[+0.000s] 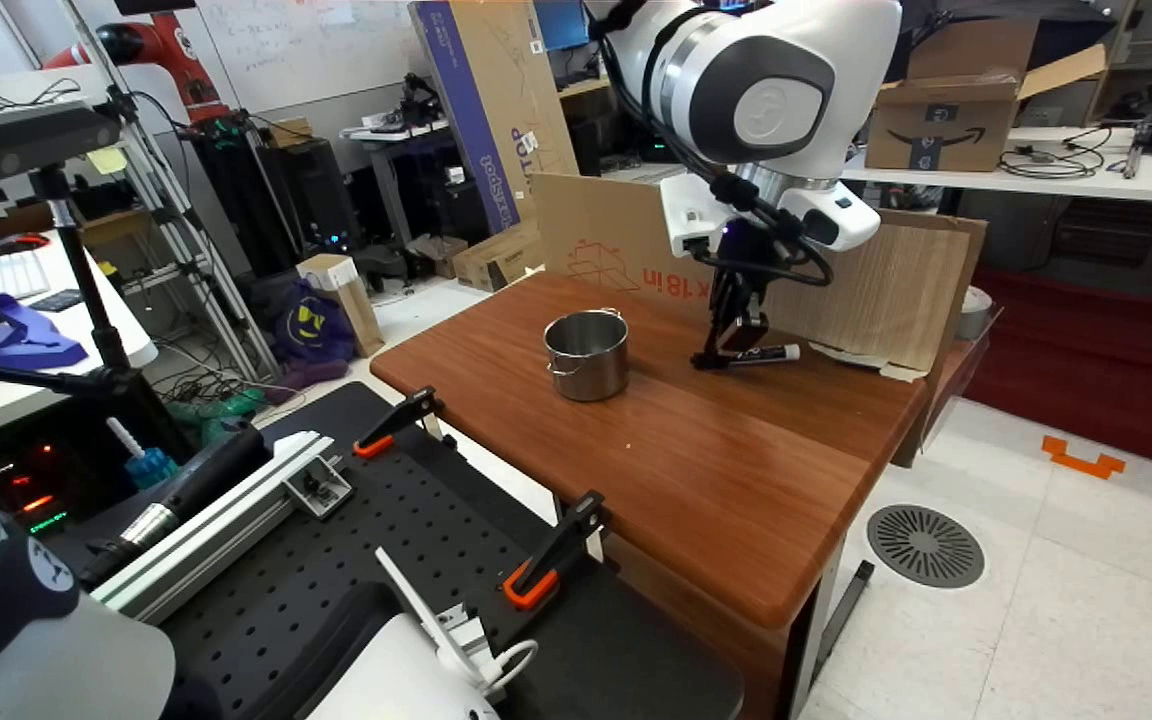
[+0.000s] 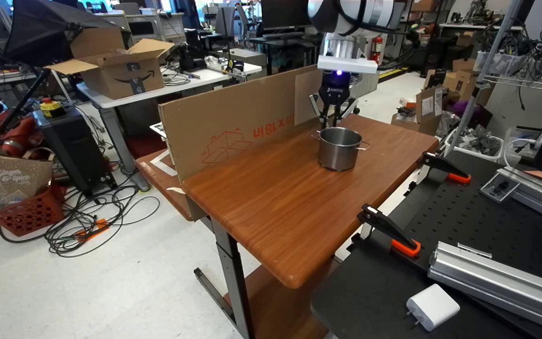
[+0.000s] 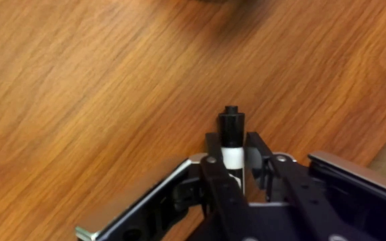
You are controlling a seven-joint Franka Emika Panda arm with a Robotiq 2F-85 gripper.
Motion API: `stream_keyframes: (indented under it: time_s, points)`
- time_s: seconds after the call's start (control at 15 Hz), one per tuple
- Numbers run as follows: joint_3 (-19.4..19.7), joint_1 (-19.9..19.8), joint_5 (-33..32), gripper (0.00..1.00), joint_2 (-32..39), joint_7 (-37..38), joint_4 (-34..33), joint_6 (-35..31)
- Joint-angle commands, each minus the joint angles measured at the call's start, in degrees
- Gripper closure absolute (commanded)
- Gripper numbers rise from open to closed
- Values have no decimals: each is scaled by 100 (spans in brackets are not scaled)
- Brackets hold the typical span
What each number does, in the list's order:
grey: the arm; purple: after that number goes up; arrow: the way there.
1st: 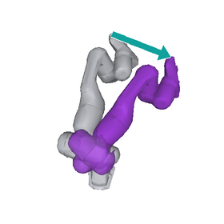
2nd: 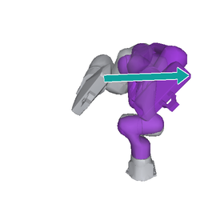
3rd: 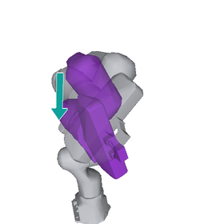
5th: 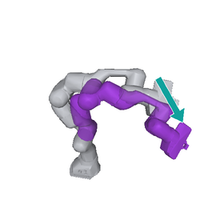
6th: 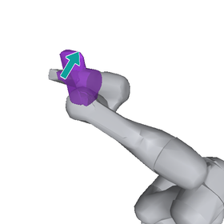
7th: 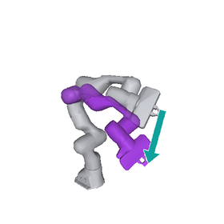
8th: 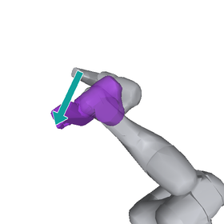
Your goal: Pick up the pen from the silver pot and put it on the table.
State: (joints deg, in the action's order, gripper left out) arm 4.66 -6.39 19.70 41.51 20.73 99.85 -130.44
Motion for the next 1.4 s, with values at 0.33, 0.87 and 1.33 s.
stream_keyframes:
  time_s: [0.33, 0.87, 1.33]
  points:
    - [-68, -55, 49, 4, 230, -66, -296, 17]
    - [-126, -100, 136, 0, -283, -243, 161, -82]
    - [-70, -73, 288, 0, -1000, -376, 739, 19]
